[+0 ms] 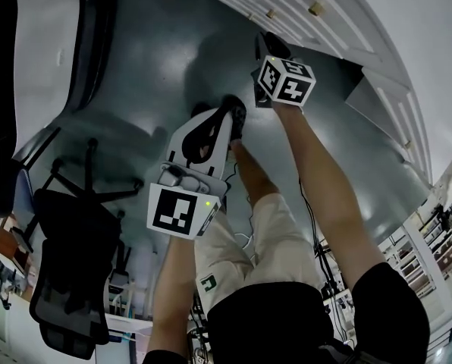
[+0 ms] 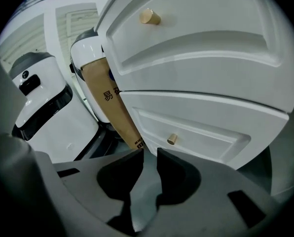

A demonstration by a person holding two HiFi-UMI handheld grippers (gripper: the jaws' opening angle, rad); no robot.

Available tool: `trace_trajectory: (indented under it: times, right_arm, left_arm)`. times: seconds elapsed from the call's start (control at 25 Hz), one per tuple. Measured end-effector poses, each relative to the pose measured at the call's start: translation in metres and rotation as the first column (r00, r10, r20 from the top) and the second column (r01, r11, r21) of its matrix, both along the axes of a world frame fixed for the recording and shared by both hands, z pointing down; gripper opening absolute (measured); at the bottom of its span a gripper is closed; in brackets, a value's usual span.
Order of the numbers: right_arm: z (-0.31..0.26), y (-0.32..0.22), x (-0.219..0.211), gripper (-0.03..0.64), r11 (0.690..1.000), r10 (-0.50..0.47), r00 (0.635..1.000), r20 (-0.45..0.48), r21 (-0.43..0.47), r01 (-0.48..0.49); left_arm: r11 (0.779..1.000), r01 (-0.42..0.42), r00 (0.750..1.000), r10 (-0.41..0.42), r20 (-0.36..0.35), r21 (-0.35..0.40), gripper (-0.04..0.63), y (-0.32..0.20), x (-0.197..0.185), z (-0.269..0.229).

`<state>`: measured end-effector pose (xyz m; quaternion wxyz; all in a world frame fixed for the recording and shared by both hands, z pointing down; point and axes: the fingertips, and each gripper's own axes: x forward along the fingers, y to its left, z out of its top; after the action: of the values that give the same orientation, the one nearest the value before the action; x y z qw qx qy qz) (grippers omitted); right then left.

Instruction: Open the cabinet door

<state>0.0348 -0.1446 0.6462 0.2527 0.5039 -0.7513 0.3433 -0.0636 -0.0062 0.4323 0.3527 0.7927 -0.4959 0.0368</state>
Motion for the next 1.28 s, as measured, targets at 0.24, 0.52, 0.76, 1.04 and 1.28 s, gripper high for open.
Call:
trace_trajectory:
  times: [0.24, 0.52, 0.76, 1.04, 1.28]
  right_arm:
    - [0.016, -0.012, 0.003, 0.112, 0.999, 0.044, 0.999, -0.001, -0.017, -0.045]
    - [0.025, -0.023, 0.006, 0.162, 0.996, 0.091, 0.995, -0.033, 0.007, -0.091]
    - [0.036, -0.038, 0.019, 0.166, 0.976, 0.217, 0.976, -0.012, -0.019, -0.217]
    - [0.04, -0.048, 0.02, 0.166, 0.959, 0.283, 0.959, 0.015, -0.042, -0.282]
    - [0.047, -0.056, 0.027, 0.16, 0.941, 0.335, 0.942, 0.014, -0.058, -0.334]
  left_arm:
    - [1.0, -0.002, 1.0, 0.002, -0.001, -0.001, 0.023, -0.003, 0.002, 0.007]
    - [1.0, -0.006, 1.0, 0.006, 0.005, -0.006, 0.023, -0.004, 0.0, 0.012]
    - [1.0, -0.029, 0.999, 0.029, 0.016, -0.012, 0.023, -0.005, 0.003, 0.014]
    - [0.999, -0.028, 0.999, 0.028, 0.023, -0.03, 0.023, -0.001, 0.002, 0.021]
    - [0.999, -0.031, 0.999, 0.032, 0.022, -0.036, 0.023, -0.002, 0.003, 0.024]
